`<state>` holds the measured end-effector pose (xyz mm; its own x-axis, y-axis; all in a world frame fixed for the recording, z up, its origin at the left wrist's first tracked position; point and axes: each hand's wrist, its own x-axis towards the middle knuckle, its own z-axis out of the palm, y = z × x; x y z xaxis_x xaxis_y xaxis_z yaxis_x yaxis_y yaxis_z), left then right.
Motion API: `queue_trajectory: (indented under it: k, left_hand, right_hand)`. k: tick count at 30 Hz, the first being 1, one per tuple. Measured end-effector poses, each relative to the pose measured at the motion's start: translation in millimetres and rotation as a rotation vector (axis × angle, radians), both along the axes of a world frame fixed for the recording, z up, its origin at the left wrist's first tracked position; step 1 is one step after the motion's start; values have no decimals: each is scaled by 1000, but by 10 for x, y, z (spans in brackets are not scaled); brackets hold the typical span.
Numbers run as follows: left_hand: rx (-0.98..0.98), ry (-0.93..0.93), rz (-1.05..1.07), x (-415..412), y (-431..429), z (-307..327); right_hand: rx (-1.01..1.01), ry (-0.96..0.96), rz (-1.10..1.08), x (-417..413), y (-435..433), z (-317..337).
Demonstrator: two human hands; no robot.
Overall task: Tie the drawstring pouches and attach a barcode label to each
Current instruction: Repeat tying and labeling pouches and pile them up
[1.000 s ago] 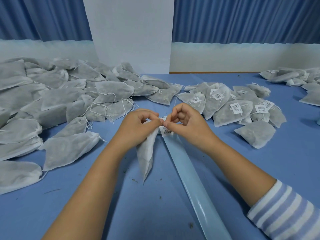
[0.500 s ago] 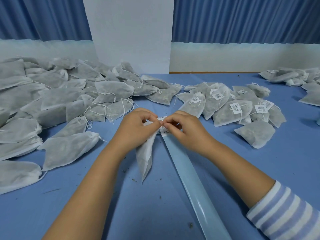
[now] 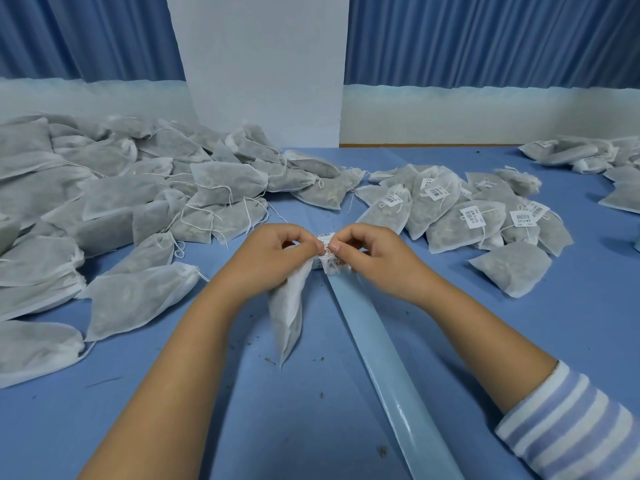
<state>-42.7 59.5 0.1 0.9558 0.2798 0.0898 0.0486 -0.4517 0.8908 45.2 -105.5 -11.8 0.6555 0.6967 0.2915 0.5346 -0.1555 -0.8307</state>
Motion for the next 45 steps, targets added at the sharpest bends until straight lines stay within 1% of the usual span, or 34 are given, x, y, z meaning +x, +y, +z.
queue_trajectory:
  k: [4, 7, 10, 16, 22, 26, 31, 33, 35, 37, 39, 45]
  left_hand:
    - [-73, 27, -12, 1, -24, 5]
    - [-145, 33, 13, 6, -28, 12]
    - [-190, 20, 18, 6, -32, 12]
    - [-225, 21, 36, 7, -43, 21]
    - [-175, 21, 28, 17, -36, 8]
    - [-158, 19, 16, 7, -46, 14]
    - [-213, 4, 56, -8, 1, 28]
    - [-230, 25, 15, -19, 12, 31]
    - [-253, 57, -89, -34, -1, 32]
    - [-238, 97, -157, -37, -4, 12]
    - [-192, 125, -174, -38, -17, 9]
    - [-49, 117, -76, -25, -25, 10]
  right_hand:
    - [45, -79, -28, -1, 18, -37]
    - [117, -70, -17, -15, 18, -42]
    - [122, -87, -17, -27, 16, -45]
    - [146, -11, -46, -29, 14, -38]
    - [155, 21, -84, -12, 12, -33]
    - [161, 86, -69, -5, -3, -29]
    - [211, 171, -62, 40, -22, 4]
    - [222, 171, -58, 49, -27, 8]
    - [224, 173, -58, 46, -23, 1]
    - [223, 179, -59, 40, -15, -5]
    - [219, 177, -59, 40, -11, 1]
    - [237, 219, -81, 32, -23, 44]
